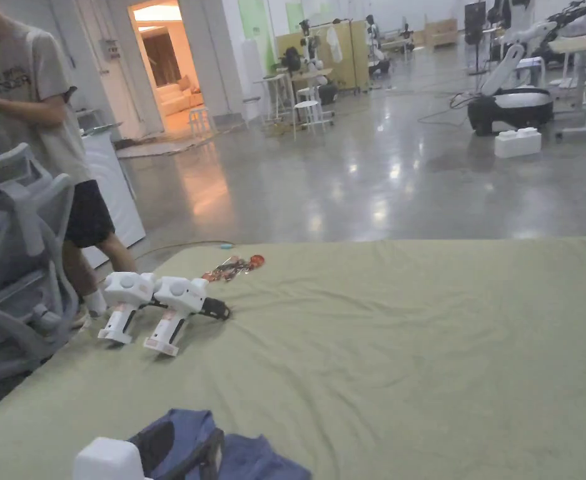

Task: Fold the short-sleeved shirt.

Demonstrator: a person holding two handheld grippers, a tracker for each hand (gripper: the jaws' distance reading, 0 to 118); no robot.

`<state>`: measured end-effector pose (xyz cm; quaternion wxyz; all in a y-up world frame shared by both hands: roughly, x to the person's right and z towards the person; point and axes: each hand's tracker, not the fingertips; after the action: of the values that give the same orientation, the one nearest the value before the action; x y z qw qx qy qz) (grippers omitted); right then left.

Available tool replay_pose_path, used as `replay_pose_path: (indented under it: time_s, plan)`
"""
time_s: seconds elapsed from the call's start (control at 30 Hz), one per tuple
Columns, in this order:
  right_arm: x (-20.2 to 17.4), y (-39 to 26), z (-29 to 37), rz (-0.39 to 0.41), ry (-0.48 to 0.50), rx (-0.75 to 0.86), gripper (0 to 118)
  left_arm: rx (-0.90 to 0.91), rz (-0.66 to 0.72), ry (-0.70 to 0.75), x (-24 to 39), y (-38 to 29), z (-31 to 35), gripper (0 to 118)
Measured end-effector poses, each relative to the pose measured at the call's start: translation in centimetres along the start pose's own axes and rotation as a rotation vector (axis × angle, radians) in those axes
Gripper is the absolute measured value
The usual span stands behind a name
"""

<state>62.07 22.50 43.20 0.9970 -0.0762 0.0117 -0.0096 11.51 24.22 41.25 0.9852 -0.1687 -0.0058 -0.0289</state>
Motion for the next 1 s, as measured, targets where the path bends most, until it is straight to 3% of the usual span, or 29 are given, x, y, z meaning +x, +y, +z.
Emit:
replay_pose_path:
  time_s: [0.1, 0.13, 0.33, 0.53, 0.7, 0.73, 0.77, 0.8, 0.83, 1.0]
  plan:
    - [-0.5, -0.6, -0.6, -0.014, 0.017, -0.028, 0, -0.142, 0.023, -0.016, -3.2, -1.8, -3.3, 97]
    - [-0.7, -0.9, -0.9, -0.019, 0.024, -0.042, 0, -0.19, 0.034, -0.02, -4.3, -2.5, -4.7, 100]
    - [-1.6, -2.3, -2.3, -0.006, 0.039, -0.141, 0, -0.419, 0.038, -0.022, -7.9, -7.5, -14.5, 101]
    - [-1.1, -4.1, -2.8, -0.013, -0.006, -0.229, 0, -0.519, 0.148, 0.039, -11.1, -11.7, -21.8, 95]
    - [-0.4, -5.8, -3.3, -0.016, -0.01, -0.284, 0, -0.685, 0.089, 0.03, -12.1, -14.8, -25.0, 78]
    - [-0.4, -6.1, -3.4, -0.012, -0.009, -0.296, 0, -0.646, 0.107, 0.025, -12.1, -14.8, -24.9, 73]
    - [-0.5, -6.4, -3.6, -0.005, -0.009, -0.31, 0, -0.641, 0.133, 0.034, -12.1, -14.6, -24.7, 60]
    - [-0.6, -6.5, -3.7, -0.001, -0.008, -0.319, 0, -0.645, 0.153, 0.034, -12.1, -14.4, -24.8, 23]
    - [-0.7, -6.7, -3.9, 0.001, -0.002, -0.326, 0, -0.627, 0.15, 0.024, -12.0, -14.1, -24.6, 1]
    - [-1.9, -6.6, -4.4, -0.016, 0.062, -0.337, 0, -0.658, 0.108, 0.05, -10.9, -13.9, -25.8, 1]
